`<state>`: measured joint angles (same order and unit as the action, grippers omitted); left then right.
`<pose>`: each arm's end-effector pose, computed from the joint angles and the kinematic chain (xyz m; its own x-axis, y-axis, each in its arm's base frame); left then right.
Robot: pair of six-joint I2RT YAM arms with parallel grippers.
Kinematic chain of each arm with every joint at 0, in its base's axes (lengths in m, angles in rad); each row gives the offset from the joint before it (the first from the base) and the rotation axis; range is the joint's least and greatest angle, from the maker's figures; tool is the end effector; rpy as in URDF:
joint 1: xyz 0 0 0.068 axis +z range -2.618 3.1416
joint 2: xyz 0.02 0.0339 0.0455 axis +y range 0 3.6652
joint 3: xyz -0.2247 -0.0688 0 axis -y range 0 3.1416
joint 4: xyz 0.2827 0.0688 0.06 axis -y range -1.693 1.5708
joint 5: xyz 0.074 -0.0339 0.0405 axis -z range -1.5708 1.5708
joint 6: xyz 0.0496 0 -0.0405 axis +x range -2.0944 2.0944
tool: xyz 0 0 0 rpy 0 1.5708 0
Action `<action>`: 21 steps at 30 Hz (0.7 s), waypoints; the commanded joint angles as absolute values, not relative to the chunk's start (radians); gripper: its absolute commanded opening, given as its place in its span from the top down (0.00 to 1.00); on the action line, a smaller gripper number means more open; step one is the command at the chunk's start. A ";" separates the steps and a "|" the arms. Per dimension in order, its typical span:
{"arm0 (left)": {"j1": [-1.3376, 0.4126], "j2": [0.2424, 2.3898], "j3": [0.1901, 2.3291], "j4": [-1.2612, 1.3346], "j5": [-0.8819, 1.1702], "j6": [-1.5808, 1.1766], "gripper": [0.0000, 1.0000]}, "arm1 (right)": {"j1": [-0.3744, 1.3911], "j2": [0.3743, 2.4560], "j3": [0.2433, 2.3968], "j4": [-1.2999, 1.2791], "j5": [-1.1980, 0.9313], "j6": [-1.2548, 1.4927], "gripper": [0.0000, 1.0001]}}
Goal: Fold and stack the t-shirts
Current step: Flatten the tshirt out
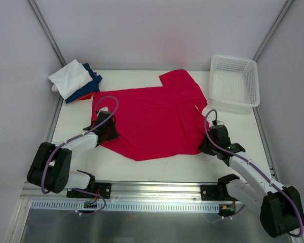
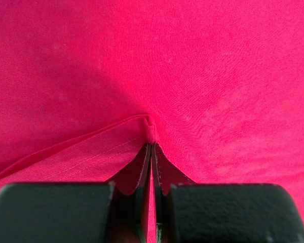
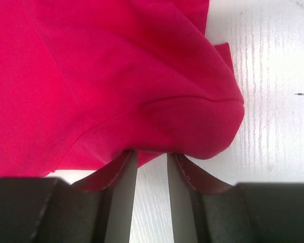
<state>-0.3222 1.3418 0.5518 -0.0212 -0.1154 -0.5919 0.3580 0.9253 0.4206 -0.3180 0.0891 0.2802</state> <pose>0.2821 -0.0881 0.0844 -0.7043 -0.3492 -0.6181 -0.1851 0.9309 -0.3149 0.2312 0.0818 0.1184 -0.7406 0.0170 -0.6717 -0.0911 0.9879 0.1254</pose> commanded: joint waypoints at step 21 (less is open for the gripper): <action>-0.333 1.342 0.563 -0.060 -0.135 -0.595 1.00 | 0.364 0.813 0.362 -0.362 0.060 0.342 0.67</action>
<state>-0.3222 1.3418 0.5518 -0.0219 -0.1150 -0.5919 0.3580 0.8162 0.3580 -0.3561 0.0666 0.3290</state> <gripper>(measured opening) 0.007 0.333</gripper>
